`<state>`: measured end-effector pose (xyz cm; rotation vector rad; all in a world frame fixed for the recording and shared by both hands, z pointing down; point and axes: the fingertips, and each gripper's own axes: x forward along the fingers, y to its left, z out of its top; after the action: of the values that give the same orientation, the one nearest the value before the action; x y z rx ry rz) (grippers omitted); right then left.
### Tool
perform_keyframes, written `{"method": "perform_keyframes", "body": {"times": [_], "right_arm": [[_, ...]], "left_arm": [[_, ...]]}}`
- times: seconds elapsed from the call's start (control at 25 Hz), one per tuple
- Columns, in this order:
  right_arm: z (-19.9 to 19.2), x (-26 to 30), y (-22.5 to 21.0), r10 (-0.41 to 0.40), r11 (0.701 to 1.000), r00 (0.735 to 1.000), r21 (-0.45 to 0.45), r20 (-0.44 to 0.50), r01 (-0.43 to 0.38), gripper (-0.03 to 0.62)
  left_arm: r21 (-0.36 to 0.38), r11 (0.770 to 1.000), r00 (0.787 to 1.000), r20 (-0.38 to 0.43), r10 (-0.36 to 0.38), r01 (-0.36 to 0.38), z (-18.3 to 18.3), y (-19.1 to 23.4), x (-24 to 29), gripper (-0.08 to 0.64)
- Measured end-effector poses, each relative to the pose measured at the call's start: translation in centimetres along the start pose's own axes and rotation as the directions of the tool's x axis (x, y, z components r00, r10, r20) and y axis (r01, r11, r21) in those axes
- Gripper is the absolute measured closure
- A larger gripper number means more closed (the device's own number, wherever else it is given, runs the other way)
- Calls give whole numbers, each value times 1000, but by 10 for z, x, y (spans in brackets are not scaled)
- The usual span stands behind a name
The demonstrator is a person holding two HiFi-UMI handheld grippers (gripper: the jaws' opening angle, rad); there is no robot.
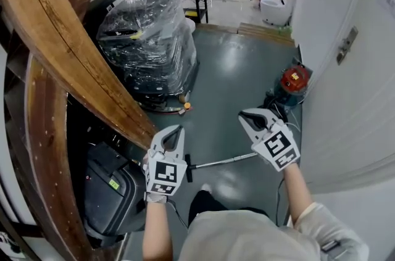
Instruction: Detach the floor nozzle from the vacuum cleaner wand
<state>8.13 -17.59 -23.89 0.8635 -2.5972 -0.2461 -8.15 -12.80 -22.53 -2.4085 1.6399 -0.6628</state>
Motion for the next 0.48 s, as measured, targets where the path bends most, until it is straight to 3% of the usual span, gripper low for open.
{"method": "perform_keyframes", "body": {"times": [0.48], "right_arm": [[-54,16,20,17,1000,1000,11,-12,-17,561]], "left_arm": [[-12,1000,1000,-27,13,-13,-55,-13,15,560]]}}
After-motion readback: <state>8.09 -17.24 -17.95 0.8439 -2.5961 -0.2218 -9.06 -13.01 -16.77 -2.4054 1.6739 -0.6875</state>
